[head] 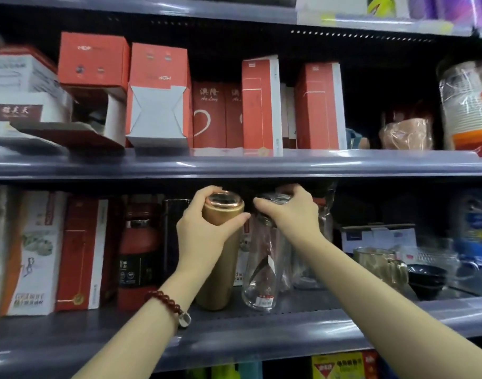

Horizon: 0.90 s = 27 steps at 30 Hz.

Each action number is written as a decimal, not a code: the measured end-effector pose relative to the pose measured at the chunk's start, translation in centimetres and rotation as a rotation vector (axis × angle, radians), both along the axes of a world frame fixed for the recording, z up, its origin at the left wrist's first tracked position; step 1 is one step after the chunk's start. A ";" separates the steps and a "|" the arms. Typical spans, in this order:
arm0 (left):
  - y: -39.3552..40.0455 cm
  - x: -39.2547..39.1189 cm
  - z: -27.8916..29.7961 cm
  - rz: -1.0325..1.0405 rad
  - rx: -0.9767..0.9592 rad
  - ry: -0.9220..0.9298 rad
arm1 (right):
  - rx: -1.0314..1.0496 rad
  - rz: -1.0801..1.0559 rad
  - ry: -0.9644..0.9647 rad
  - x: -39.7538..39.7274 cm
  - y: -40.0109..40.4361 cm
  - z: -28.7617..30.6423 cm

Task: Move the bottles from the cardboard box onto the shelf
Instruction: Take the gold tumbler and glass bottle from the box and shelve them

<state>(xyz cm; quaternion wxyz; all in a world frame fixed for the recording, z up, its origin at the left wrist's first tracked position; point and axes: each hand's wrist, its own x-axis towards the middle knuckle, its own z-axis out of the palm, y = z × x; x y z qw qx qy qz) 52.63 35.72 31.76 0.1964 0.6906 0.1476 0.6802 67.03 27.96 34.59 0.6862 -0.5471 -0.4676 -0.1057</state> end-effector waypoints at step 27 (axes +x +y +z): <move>4.2 1.3 2.6 0.249 -0.156 0.171 | -0.220 0.004 -0.226 1.7 2.9 -1.6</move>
